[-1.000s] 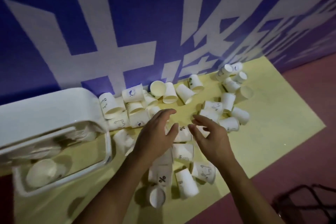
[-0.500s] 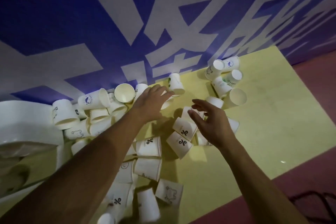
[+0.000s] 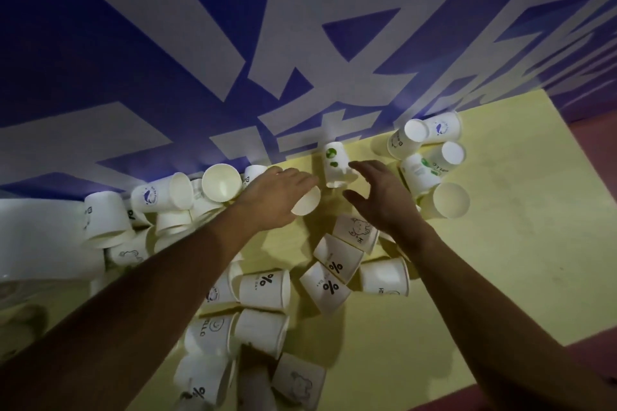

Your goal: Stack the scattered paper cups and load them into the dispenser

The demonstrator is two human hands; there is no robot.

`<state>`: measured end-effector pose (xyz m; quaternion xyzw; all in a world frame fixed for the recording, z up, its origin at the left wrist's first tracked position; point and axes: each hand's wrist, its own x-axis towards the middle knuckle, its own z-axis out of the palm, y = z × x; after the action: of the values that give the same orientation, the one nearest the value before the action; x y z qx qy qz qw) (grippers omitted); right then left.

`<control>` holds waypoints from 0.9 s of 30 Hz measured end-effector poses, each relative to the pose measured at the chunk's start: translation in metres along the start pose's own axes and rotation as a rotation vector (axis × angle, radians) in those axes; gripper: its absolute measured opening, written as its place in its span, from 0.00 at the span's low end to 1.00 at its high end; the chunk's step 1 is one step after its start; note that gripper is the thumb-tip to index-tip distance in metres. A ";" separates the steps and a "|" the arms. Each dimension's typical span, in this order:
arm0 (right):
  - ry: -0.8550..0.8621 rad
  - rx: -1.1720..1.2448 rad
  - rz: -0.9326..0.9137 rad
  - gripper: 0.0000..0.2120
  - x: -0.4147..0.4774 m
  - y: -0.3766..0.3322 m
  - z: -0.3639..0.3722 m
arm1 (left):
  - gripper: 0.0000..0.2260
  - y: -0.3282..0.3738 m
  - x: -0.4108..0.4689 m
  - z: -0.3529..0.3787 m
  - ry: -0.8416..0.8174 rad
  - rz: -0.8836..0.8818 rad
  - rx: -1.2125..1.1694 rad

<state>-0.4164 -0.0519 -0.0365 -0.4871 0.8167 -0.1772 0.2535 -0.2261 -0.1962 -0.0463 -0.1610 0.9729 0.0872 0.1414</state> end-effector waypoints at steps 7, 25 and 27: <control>0.008 -0.094 0.325 0.41 0.040 -0.004 0.045 | 0.36 0.032 -0.050 -0.001 0.474 -0.613 -1.026; 0.292 0.312 -0.026 0.39 -0.067 -0.083 0.012 | 0.33 0.040 -0.160 0.001 0.630 -0.572 -1.128; 0.287 0.269 -0.071 0.38 -0.084 -0.108 0.017 | 0.33 0.037 -0.188 0.001 0.655 -0.550 -1.147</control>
<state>-0.2975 -0.0283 0.0279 -0.4471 0.7958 -0.3611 0.1911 -0.0677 -0.1077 0.0144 -0.4673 0.6905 0.4933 -0.2479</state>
